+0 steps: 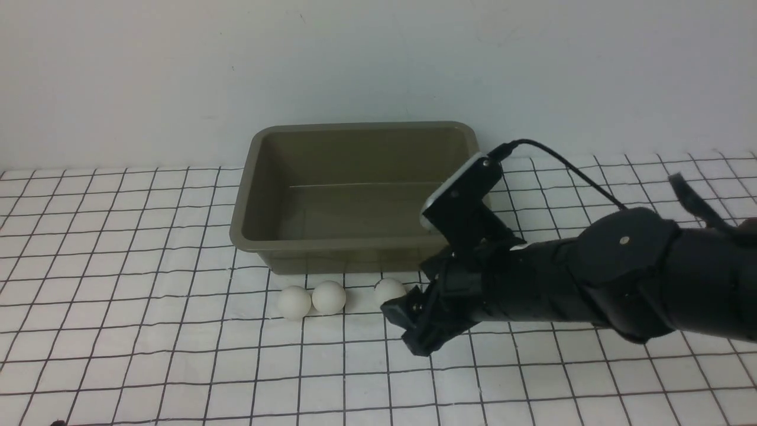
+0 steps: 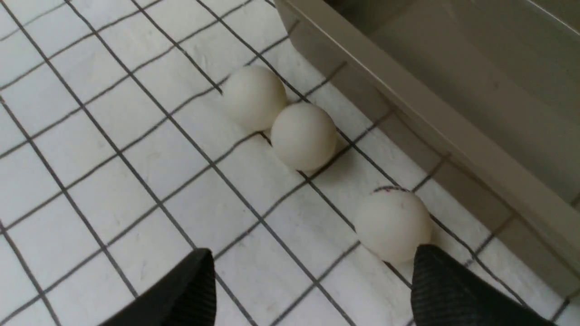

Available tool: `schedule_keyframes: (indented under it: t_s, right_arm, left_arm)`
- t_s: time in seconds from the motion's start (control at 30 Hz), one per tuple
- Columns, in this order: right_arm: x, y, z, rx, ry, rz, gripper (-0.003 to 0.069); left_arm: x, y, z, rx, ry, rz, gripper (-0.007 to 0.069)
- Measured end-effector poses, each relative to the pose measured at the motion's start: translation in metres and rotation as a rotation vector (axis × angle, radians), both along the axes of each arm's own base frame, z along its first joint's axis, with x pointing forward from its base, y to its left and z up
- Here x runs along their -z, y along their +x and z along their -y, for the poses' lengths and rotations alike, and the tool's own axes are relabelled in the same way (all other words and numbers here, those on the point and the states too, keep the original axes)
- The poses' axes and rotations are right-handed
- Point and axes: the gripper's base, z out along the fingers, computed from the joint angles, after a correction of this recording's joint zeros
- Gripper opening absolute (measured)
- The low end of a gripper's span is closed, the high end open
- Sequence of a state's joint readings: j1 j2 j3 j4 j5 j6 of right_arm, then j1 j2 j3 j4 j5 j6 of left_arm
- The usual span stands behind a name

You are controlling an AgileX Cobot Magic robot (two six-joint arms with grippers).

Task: Put the table tennis balls into the box on the white checkered tablecloth.
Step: 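Reach for and grasp a ping pong ball on the table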

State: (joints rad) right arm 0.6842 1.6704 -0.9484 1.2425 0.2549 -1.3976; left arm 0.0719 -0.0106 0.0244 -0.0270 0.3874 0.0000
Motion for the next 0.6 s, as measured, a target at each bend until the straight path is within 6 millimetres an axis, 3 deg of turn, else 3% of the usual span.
schedule_keyframes:
  t_s: [0.13,0.6]
  right_arm:
    - [0.006,0.000,-0.014,-0.017,-0.018,0.016,0.0522]
    - [0.052,0.028,-0.025,0.088,-0.104,-0.008,0.0522]
  left_arm:
    - [0.000,0.000,0.000,0.000,0.000,0.000,0.0573]
    - [0.000,0.000,0.000,0.000,0.000,0.000,0.0573]
